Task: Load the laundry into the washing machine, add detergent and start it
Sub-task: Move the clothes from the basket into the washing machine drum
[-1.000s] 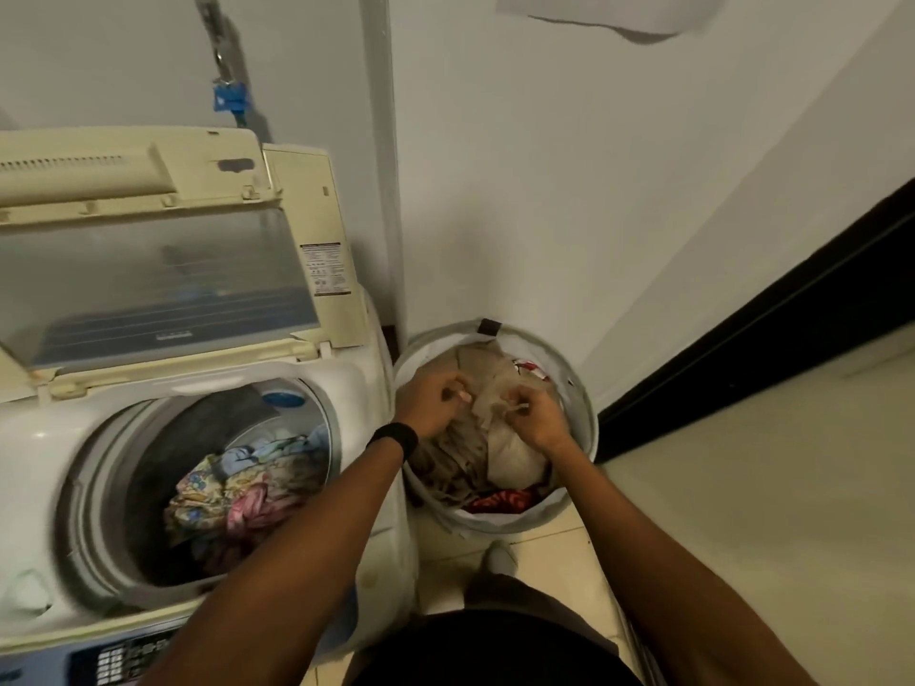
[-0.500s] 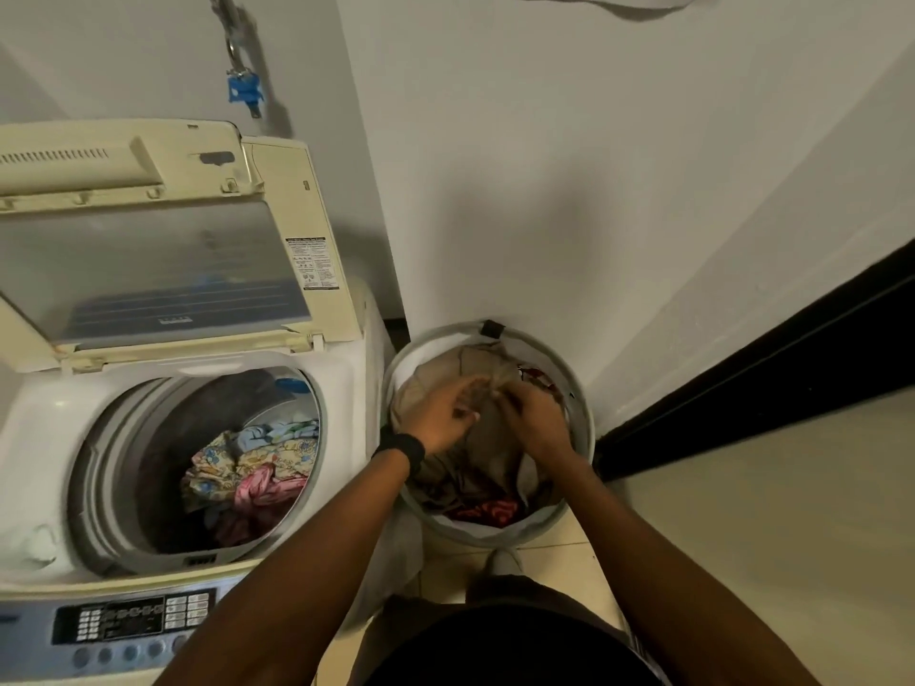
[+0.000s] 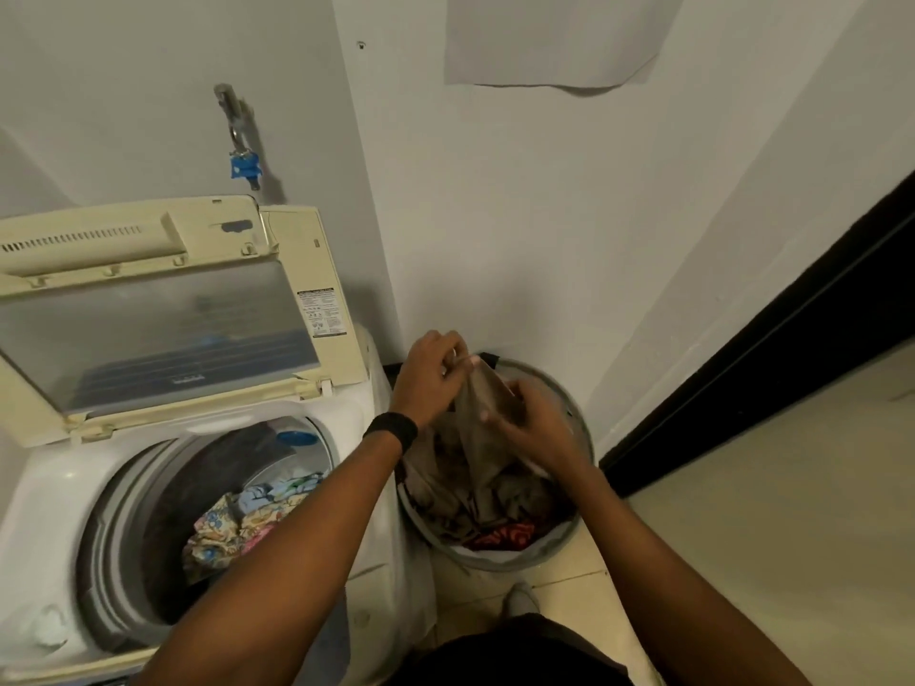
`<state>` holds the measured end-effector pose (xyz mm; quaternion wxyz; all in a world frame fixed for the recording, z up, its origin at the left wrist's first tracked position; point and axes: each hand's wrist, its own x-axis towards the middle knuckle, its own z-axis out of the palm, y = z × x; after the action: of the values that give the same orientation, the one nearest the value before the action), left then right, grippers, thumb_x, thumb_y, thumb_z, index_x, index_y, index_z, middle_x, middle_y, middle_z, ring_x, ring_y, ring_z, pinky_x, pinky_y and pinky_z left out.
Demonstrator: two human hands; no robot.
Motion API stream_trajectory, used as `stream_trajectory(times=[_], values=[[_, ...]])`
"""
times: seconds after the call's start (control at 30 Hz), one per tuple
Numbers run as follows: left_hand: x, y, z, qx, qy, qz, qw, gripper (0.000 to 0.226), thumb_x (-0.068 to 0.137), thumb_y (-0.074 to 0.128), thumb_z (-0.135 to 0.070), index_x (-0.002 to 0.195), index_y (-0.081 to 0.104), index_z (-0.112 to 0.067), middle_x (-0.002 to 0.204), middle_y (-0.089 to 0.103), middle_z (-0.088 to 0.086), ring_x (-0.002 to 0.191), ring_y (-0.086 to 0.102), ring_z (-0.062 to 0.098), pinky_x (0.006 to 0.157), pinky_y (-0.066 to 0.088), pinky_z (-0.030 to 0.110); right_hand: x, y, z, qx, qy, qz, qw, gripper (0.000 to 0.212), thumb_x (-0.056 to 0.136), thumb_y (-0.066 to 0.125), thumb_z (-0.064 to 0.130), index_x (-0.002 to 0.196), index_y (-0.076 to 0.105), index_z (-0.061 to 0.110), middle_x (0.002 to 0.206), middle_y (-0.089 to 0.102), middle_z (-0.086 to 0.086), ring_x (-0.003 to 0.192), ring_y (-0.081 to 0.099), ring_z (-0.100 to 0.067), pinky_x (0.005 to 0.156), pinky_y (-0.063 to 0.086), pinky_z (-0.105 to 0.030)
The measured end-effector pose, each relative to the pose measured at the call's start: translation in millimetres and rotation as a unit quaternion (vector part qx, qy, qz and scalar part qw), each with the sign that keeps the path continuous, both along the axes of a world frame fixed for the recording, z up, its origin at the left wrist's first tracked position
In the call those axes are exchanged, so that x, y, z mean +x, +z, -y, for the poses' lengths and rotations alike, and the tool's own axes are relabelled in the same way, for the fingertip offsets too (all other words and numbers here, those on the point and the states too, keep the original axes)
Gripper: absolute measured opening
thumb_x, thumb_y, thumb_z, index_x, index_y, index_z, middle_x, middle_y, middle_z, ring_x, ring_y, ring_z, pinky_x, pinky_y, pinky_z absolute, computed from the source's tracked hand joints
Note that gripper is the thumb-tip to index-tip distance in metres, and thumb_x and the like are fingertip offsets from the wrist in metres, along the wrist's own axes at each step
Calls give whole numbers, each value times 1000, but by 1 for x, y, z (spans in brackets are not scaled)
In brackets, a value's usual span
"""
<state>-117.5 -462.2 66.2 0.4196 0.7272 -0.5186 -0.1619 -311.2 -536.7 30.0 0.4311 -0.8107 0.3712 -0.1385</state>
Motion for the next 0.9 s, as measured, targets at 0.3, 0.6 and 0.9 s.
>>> stream_trajectory(times=[0.3,0.6,0.9], values=[[16,11,-20,4,-79,-61,995,35,101,62,-44,86,50,-15,72,52,-1,63,48,13,61,41,29,9,63,-27,7,-47,98,994,36,83,83,45,113,69,32,79,64,29,76,61,4,69,45,-12],[35,9,-40,15,-140,-138,980,36,88,75,-52,83,61,-19,74,59,-4,70,51,13,68,42,30,10,85,-27,1,-239,191,952,24,97,70,23,84,64,5,64,61,8,59,53,0,66,45,-22],[29,34,-32,-23,-183,-126,975,19,92,76,-31,85,71,-15,81,72,-3,77,65,21,73,52,30,30,93,-58,-18,16,16,1000,45,81,84,47,119,71,29,98,73,9,84,66,2,75,55,-25]])
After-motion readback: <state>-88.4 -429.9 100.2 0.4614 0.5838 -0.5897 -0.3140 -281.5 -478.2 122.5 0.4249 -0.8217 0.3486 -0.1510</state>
